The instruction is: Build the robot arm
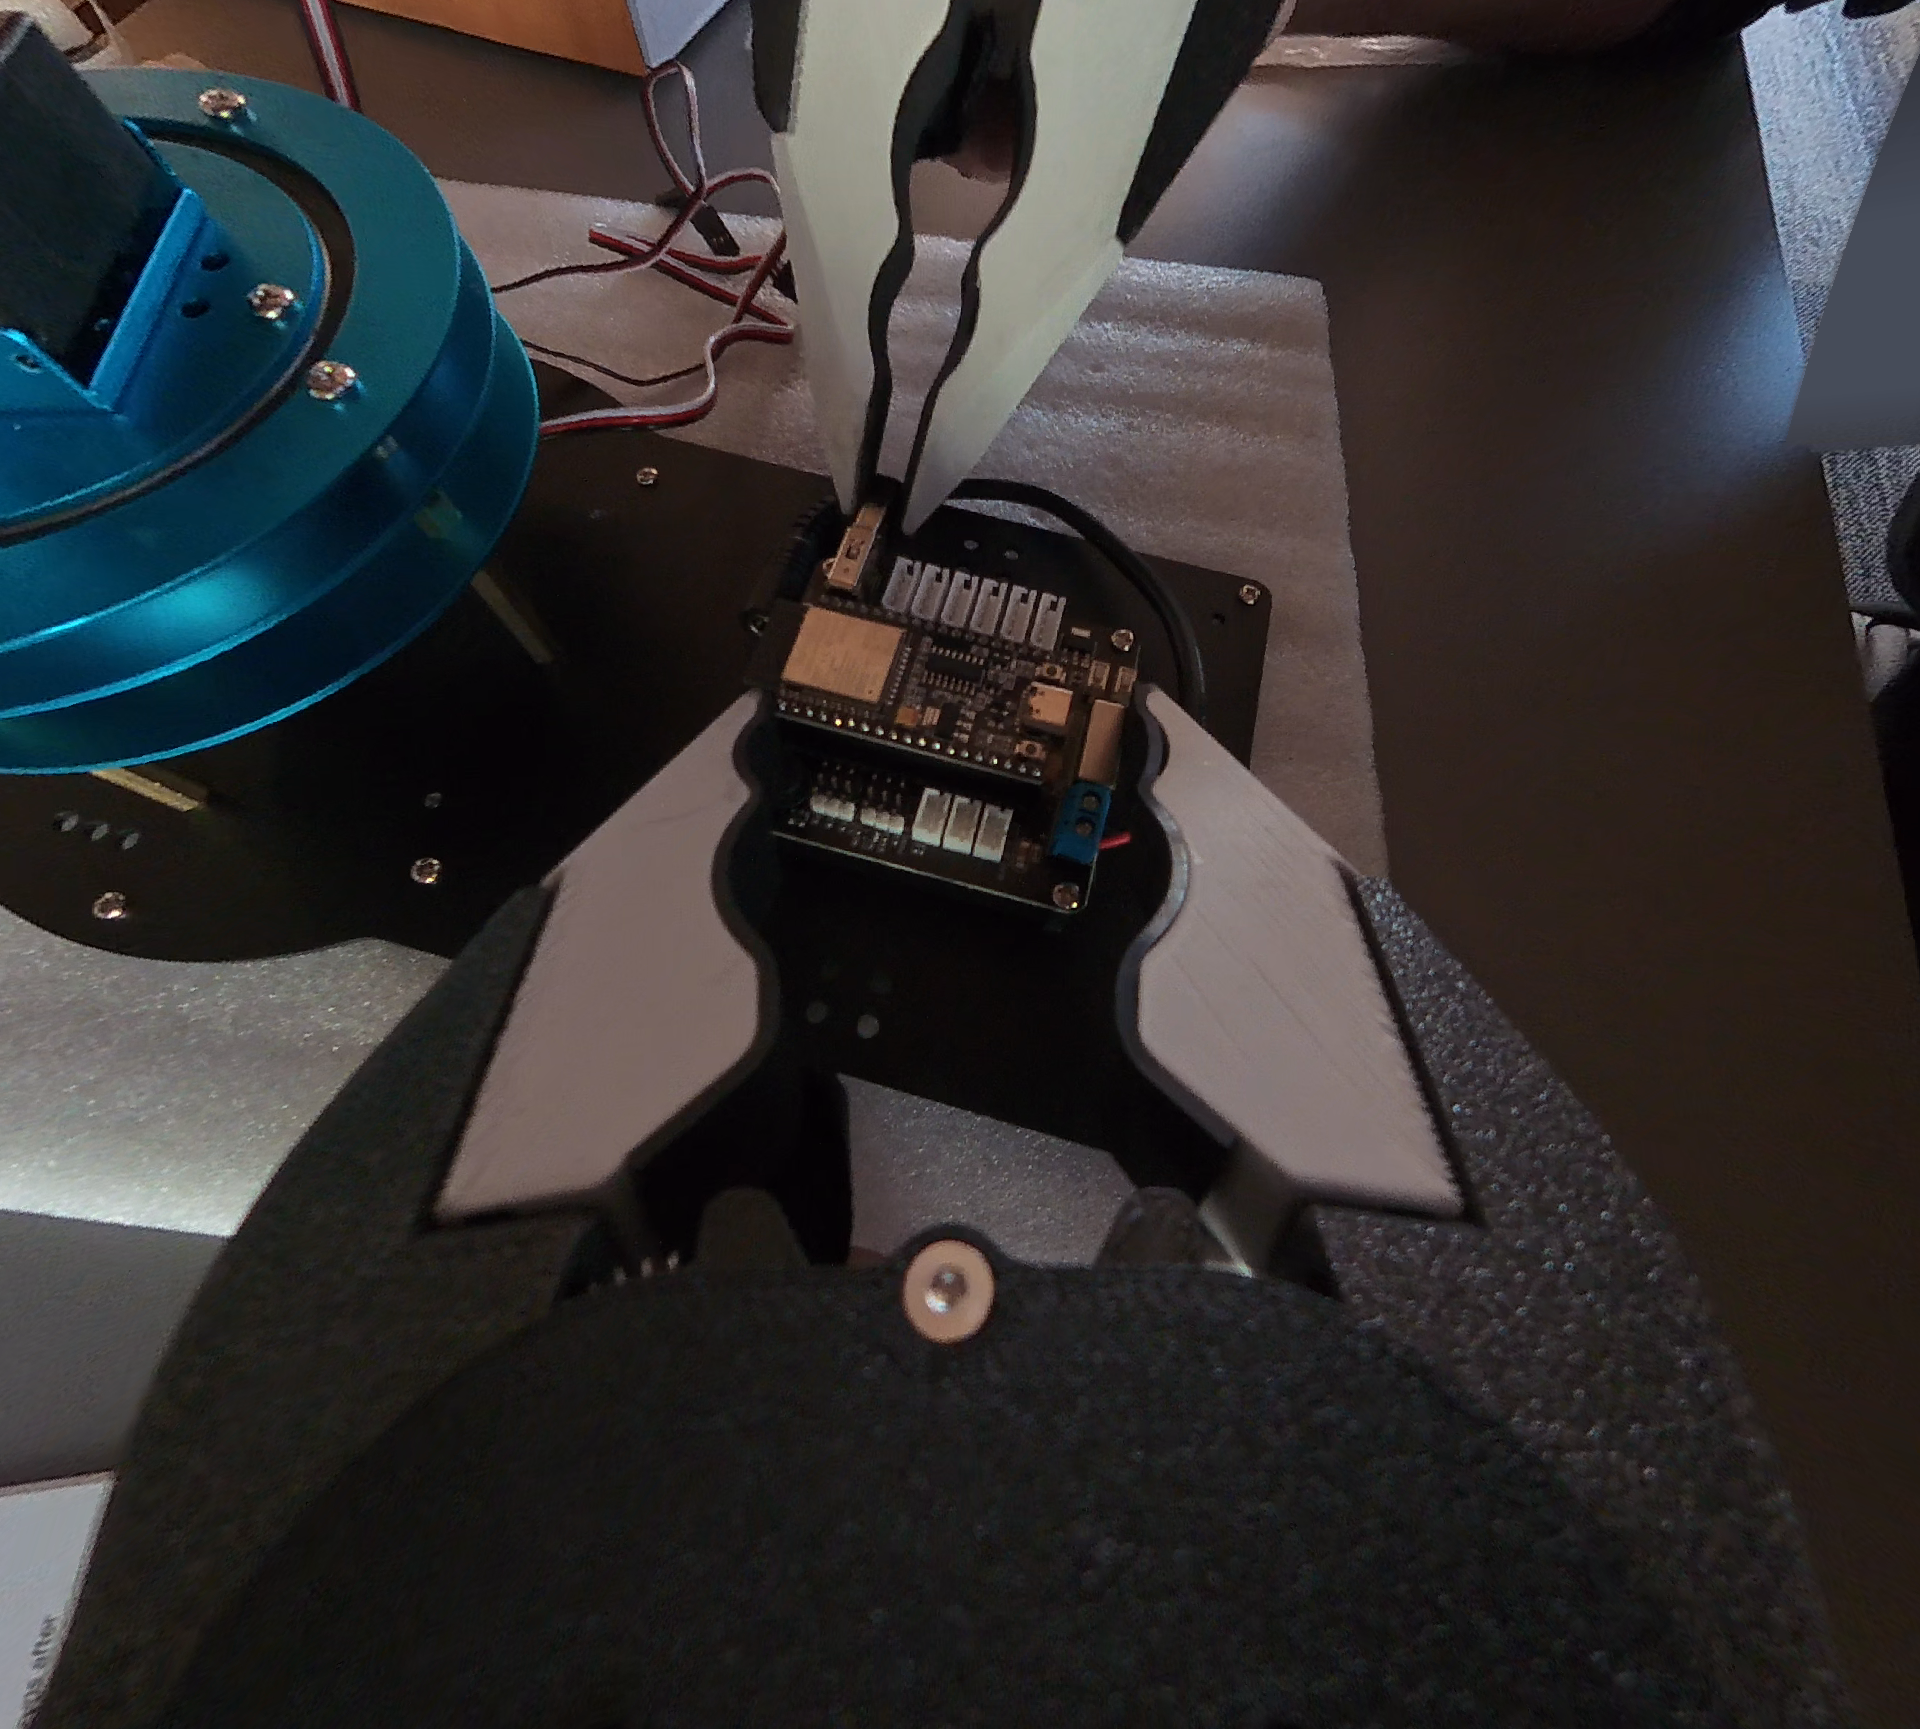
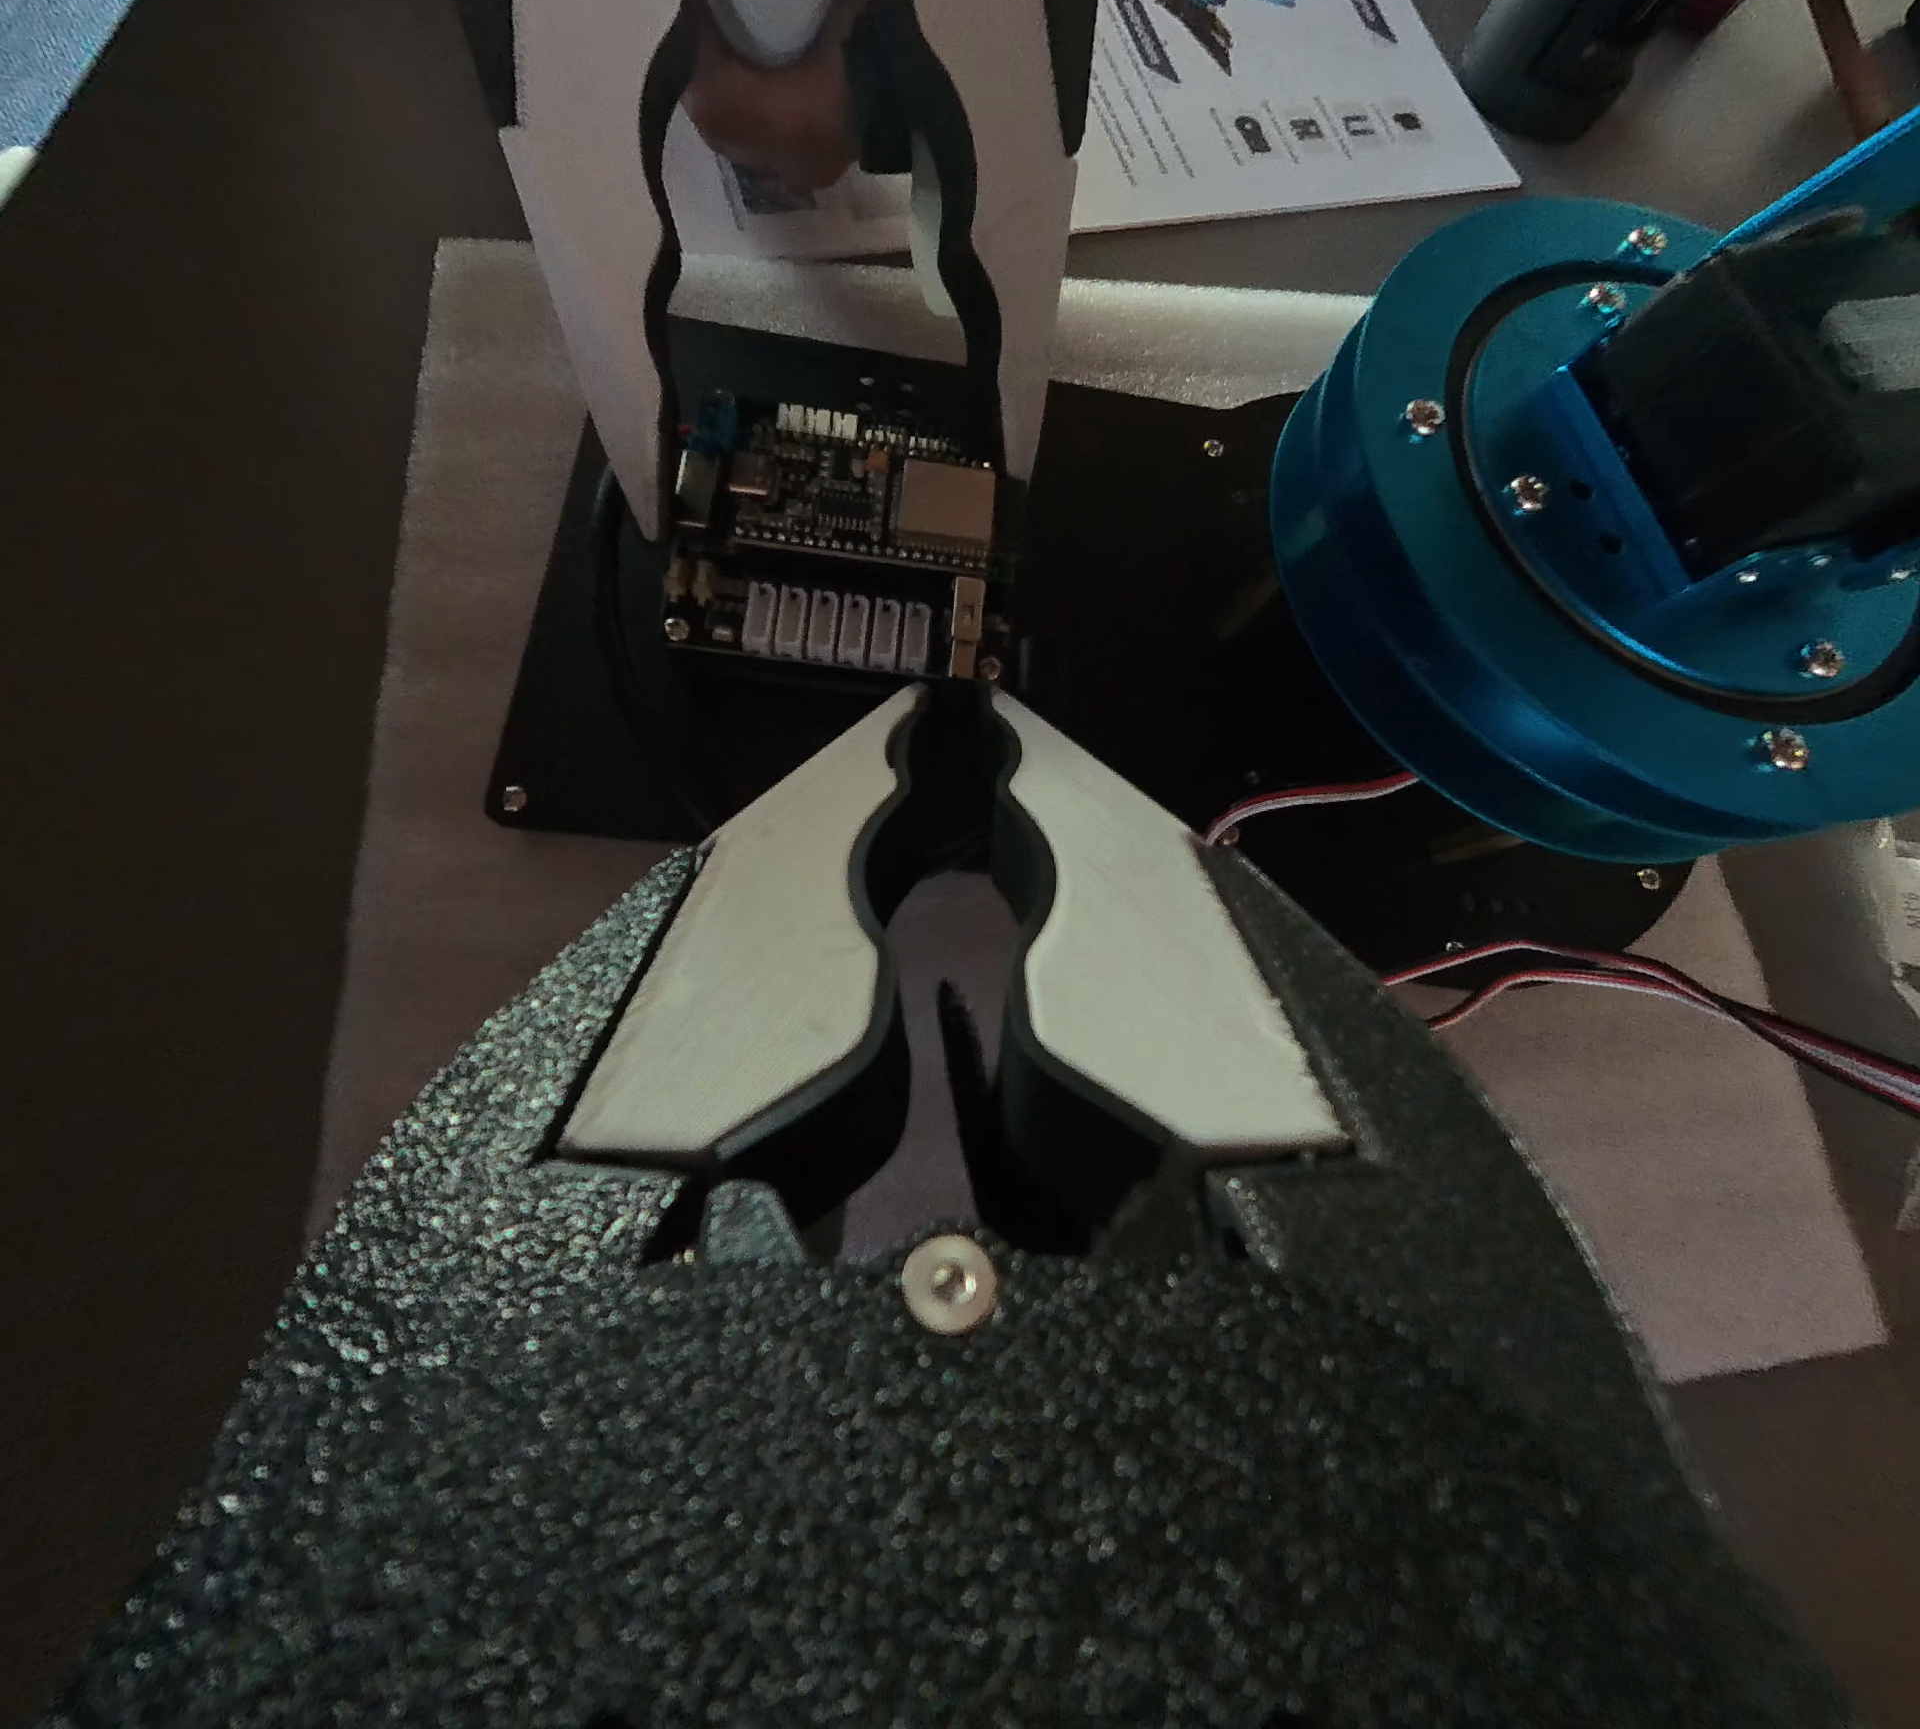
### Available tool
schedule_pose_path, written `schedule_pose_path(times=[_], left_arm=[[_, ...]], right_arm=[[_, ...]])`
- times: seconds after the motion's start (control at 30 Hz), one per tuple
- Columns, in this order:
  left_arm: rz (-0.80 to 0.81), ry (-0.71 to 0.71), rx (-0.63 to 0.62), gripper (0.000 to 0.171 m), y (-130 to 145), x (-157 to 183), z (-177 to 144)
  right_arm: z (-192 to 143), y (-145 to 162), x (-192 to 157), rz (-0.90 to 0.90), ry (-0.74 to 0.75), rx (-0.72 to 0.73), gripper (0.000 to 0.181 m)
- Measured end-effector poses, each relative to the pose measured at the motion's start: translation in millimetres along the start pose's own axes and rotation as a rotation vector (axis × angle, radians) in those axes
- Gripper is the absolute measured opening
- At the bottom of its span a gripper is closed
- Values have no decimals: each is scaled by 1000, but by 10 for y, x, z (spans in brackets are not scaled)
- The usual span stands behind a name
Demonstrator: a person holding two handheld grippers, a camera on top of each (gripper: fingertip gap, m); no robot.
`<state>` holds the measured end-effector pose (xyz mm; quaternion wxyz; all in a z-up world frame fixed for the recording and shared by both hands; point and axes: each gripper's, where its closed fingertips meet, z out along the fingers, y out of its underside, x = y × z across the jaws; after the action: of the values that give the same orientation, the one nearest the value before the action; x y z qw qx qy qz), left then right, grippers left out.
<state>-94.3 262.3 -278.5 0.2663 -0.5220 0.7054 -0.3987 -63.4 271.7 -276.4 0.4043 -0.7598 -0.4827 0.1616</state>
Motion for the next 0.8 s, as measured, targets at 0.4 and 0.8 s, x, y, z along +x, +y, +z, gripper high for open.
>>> schedule_pose_path(times=[0.4, 0.8], left_arm=[[4, 9, 0, 66, 6, 3, -7], [3, -2, -1, 65, 5, 4, 0]], right_arm=[[-30, 86, 3, -8, -22, -41, 4], [-23, 63, 3, 77, -32, -56, 0]])
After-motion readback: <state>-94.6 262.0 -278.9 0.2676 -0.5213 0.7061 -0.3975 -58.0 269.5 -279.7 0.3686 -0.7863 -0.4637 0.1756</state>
